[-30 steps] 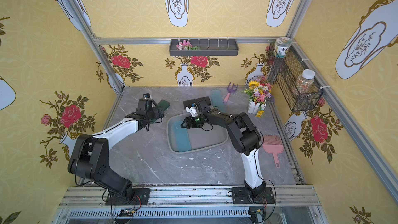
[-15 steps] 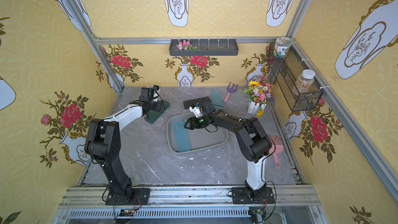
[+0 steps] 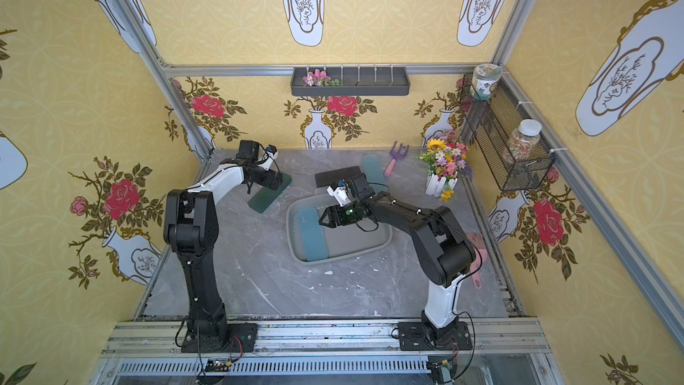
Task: Put the pencil case into the storage box
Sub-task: Pick up the pencil case from the center of the board.
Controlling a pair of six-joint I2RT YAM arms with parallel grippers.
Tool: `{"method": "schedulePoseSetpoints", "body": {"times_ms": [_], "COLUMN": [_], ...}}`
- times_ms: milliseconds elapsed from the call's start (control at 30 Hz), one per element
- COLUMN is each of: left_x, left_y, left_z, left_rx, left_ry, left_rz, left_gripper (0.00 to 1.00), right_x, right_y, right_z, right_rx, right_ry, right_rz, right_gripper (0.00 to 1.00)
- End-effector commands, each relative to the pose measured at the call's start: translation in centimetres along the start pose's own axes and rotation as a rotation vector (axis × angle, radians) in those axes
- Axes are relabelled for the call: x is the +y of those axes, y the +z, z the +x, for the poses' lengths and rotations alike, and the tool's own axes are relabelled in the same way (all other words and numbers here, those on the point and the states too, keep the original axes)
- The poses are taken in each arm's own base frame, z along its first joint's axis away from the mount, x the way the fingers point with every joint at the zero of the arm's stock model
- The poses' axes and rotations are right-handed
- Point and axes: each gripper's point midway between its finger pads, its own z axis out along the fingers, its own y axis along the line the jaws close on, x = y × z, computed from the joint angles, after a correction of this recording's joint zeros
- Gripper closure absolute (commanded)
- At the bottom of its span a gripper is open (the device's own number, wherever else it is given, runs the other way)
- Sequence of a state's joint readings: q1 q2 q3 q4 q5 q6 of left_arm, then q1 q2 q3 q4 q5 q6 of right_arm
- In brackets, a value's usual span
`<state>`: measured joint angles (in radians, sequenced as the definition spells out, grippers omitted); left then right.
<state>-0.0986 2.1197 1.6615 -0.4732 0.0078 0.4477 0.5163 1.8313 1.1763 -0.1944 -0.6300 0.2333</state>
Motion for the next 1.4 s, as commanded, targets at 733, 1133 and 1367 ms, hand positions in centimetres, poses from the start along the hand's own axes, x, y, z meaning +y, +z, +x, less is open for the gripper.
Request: {"method": "schedulePoseSetpoints", "body": {"times_ms": [733, 1133, 1367], "left_x": [-1.1, -2.0, -1.7], "left_y": [2.8, 3.1, 2.1], "left_z": [4.4, 6.0, 6.1], "left_rx": [0.194, 0.255, 0.242], "left_ry": [0.006, 0.004, -0.024], "left_rz": [0.092, 0.073, 0.039], "left_gripper": [0.0, 0.06, 0.05], "right_x": [0.6, 0.5, 0.5], "right_y": [-0.1, -0.3, -0.6], "right_z": [0.3, 0.3, 0.3], "right_rx": [-0.023, -0.031, -0.034], "right_ry": [-0.012, -0.011, -0.012], "right_rz": [-0.038, -0.034, -0.032], "right_gripper": [0.21, 0.2, 0.2]}}
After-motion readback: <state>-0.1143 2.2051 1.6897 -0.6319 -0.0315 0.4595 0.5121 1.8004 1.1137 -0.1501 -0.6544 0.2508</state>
